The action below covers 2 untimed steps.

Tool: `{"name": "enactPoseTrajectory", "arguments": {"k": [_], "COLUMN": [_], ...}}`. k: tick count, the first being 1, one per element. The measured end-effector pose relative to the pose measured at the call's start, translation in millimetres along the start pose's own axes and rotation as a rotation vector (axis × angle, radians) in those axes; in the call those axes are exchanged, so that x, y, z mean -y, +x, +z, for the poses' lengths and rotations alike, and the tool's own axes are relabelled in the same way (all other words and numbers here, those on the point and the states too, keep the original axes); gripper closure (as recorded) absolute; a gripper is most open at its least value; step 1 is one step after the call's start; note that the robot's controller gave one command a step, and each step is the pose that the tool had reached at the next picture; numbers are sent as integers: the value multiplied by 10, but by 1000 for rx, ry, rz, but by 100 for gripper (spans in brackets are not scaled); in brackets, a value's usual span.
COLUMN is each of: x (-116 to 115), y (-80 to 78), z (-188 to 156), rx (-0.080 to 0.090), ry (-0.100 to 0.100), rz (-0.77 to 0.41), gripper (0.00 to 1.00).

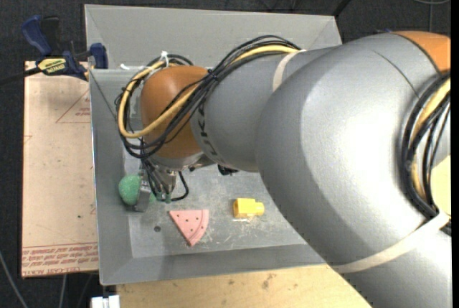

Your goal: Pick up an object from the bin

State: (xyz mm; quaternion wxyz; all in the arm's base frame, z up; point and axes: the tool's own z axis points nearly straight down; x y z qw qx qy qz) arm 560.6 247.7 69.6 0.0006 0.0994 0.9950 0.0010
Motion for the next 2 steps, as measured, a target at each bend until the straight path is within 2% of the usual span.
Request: {"name": "enactPoseTrajectory", "arguments": {"k": [1, 2], "x": [0, 140], "y": [0, -421], "z": [0, -1729], "rx": [0, 7], "ry": [0, -3], "rz": [0, 0], "gripper": [100, 100]}}
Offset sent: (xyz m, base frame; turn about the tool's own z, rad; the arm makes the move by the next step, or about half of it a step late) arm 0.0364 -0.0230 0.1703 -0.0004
